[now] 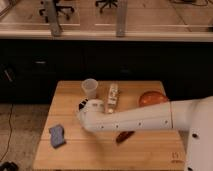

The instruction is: Knock the eraser over

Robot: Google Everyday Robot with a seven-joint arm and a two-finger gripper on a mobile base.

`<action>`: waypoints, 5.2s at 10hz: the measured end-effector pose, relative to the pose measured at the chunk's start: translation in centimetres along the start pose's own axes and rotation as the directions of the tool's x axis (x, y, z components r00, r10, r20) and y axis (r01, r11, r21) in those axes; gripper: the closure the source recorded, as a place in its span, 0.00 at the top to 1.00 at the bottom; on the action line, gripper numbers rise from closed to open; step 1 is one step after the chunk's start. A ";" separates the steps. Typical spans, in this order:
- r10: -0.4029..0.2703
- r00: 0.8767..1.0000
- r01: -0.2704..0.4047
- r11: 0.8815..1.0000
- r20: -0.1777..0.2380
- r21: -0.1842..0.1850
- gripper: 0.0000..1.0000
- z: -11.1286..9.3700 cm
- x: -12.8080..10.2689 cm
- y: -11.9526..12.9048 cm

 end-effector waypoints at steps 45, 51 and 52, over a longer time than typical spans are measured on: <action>-0.053 0.998 0.052 0.996 0.019 0.075 0.08 3.0 -0.9 -1.8; -0.057 0.998 0.055 0.994 0.019 0.090 0.06 3.4 -0.5 -2.1; -0.056 0.998 0.054 0.994 0.020 0.092 0.10 3.5 -0.4 -2.1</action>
